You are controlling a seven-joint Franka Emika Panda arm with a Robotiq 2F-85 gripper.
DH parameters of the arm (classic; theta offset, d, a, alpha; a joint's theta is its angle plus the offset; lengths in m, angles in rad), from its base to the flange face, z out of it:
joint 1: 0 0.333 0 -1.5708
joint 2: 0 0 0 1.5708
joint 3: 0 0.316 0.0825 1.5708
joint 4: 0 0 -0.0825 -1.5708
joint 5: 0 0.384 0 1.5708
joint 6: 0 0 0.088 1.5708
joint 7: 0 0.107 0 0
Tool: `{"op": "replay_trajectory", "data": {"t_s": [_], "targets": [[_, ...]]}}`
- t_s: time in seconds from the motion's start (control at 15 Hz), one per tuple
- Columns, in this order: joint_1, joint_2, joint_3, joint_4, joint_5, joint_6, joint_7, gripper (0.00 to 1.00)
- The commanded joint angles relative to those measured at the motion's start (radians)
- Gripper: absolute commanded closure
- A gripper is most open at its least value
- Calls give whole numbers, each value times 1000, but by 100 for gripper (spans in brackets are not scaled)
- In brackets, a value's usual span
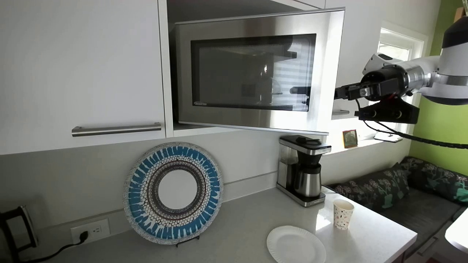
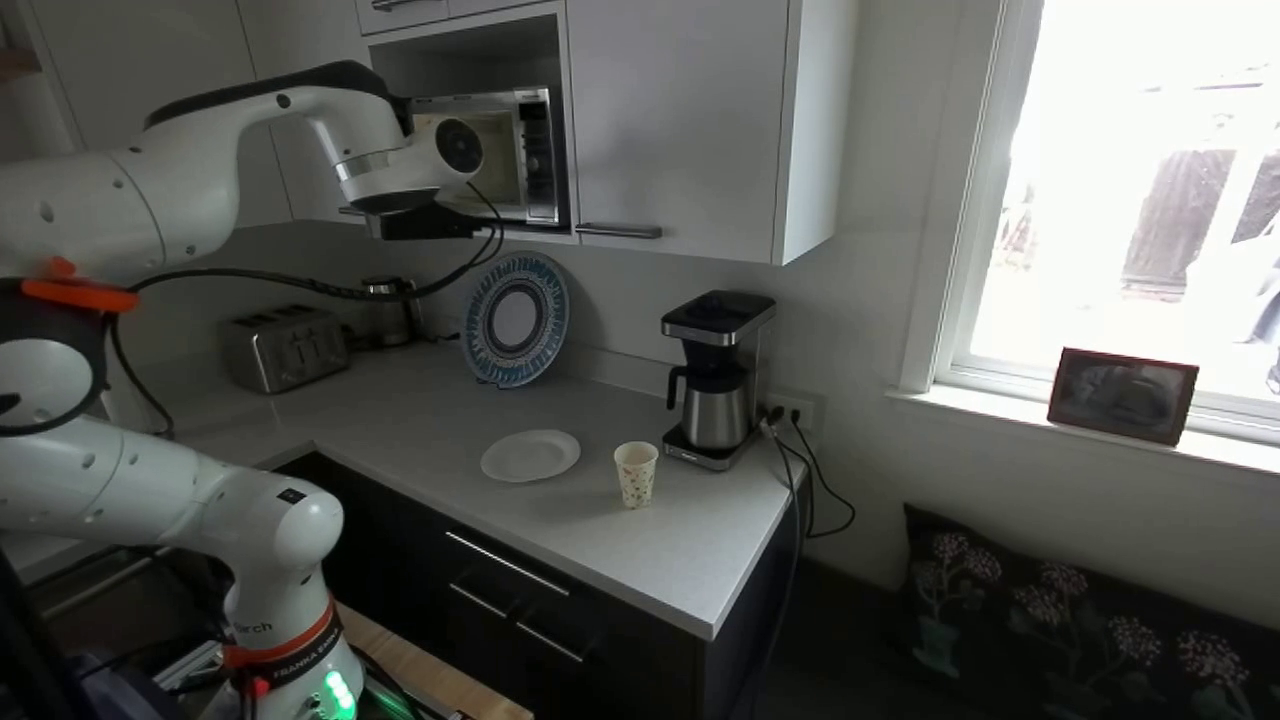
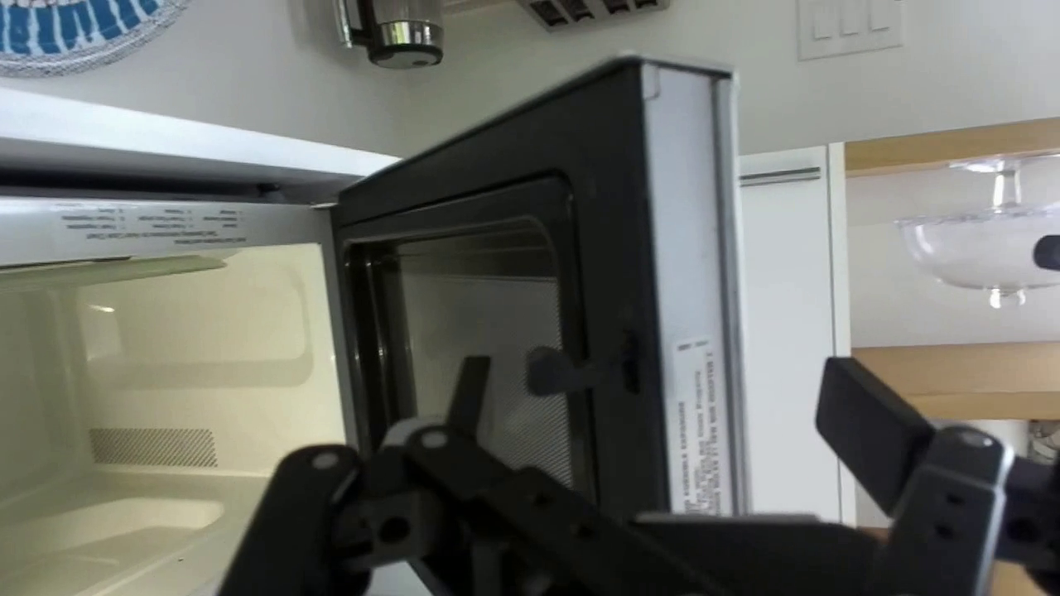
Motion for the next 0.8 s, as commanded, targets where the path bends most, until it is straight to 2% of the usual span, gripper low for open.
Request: {"op": "replay_trajectory", "data": {"t_s": [0.0, 0.4, 0.47, 0.6, 0.73], "targets": [[-63, -26, 28, -6, 12, -139, 21, 0], [-103, -14, 39, 3, 60, -335, 13, 0], [-124, -15, 51, 6, 60, -329, 13, 0], [-200, -24, 85, 16, 30, -230, -5, 0], [-243, -15, 76, 37, 1, -186, -6, 0]]}}
